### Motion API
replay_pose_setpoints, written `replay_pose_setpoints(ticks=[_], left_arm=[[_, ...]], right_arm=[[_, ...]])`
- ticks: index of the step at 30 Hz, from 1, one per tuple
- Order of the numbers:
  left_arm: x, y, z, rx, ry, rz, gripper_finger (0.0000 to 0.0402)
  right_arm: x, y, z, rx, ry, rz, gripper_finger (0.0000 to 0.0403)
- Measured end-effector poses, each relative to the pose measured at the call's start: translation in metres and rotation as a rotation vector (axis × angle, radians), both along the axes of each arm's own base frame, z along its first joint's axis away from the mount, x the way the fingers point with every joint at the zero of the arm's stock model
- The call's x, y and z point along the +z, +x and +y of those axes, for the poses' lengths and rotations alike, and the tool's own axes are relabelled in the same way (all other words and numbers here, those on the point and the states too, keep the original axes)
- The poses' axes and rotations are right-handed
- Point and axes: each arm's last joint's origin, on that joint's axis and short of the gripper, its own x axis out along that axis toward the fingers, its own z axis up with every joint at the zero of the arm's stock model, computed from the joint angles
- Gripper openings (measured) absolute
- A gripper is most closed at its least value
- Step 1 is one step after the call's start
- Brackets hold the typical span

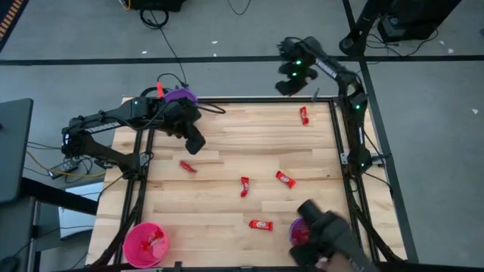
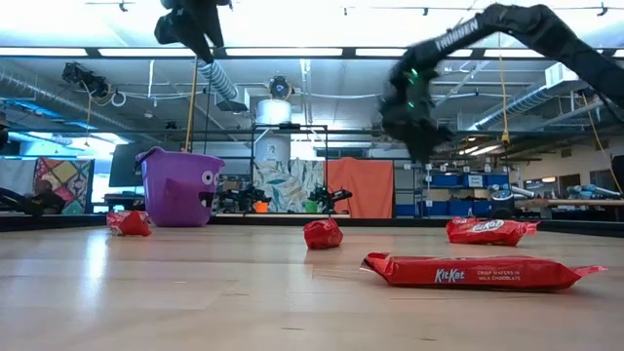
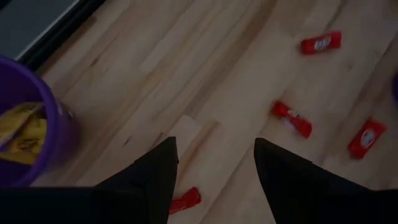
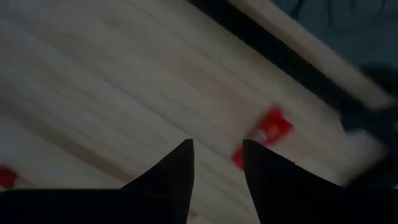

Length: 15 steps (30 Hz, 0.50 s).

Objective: Sort candy by brand, put in halloween buckets
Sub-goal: Put the red chocolate into the pink bucket

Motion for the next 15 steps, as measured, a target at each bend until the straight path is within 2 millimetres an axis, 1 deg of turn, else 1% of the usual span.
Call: replay_pose_setpoints(ticks=[3, 5, 7, 10, 13, 15], left_arm=[[0.001, 0.002, -0.002, 0.032, -0.023, -0.034, 0.0215], [0.002, 0.003, -0.004, 0.043, -0.032, -0.047, 0.0215], [0.002, 0.005, -0.005, 0.054, -0.038, -0.064, 0.0215], [0.003, 0.006, -0.005, 0.067, -0.037, -0.082, 0.0215], [0.005, 0.007, -0.004, 0.081, -0.041, -0.109, 0.0215], [0.005, 0.008, -0.004, 0.082, -0.041, -0.112, 0.0215]], right_arm=[[-0.022, -0.033, -0.015, -0.096, 0.114, -0.004, 0.0146], [-0.037, -0.047, -0.018, -0.124, 0.195, -0.029, 0.0143], [-0.051, -0.057, -0.017, -0.115, 0.242, -0.013, 0.0140], [-0.067, -0.070, -0.015, -0.074, 0.251, 0.103, 0.0135], [-0.075, -0.078, -0.014, -0.069, 0.265, 0.148, 0.0131], [-0.077, -0.080, -0.013, -0.048, 0.270, 0.150, 0.0129]])
